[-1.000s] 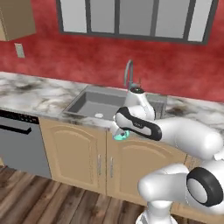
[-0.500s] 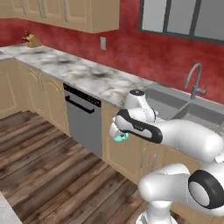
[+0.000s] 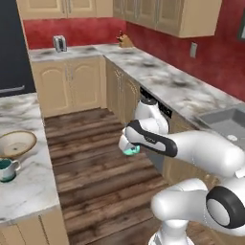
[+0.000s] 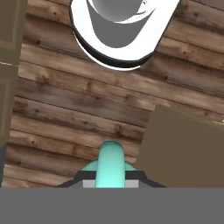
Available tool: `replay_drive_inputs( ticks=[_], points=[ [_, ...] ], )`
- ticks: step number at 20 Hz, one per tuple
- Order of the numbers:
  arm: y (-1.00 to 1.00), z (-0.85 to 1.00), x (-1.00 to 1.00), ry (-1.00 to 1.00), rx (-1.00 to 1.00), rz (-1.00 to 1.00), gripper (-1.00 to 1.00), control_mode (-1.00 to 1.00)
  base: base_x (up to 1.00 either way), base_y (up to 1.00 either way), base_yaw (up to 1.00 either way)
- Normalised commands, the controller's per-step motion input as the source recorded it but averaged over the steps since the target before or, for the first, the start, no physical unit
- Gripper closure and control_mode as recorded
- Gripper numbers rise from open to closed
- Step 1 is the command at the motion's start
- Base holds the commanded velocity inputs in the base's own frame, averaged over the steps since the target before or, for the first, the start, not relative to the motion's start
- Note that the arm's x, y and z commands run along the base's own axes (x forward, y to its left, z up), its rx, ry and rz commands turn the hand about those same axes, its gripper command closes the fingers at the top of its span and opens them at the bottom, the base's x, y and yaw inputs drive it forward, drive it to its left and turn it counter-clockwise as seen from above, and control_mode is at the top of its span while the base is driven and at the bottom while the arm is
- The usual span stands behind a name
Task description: Clear the mugs and bowl far away from the sink.
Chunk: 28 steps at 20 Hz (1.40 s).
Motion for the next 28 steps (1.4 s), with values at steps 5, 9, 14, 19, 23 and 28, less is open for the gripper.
replay_drive_inputs(
  ticks=[5, 9, 14, 19, 23, 28],
  points=[
    [0.0, 0.0, 0.0, 0.0, 0.0, 0.0, 1.0, 1.0, 0.72, -0.29, 0.64],
    [0.0, 0.0, 0.0, 0.0, 0.0, 0.0, 1.0, 1.0, 0.9, -0.34, 0.63],
    [0.0, 0.0, 0.0, 0.0, 0.0, 0.0, 1.0, 1.0, 0.54, -0.58, 0.62],
    [0.0, 0.0, 0.0, 0.0, 0.0, 0.0, 1.0, 1.0, 0.29, -0.56, 0.63],
    [0.0, 0.0, 0.0, 0.0, 0.0, 0.0, 1.0, 1.0, 0.37, -0.6, 0.63],
    [0.0, 0.0, 0.0, 0.0, 0.0, 0.0, 1.0, 1.0, 0.22, -0.68, 0.57]
  ],
)
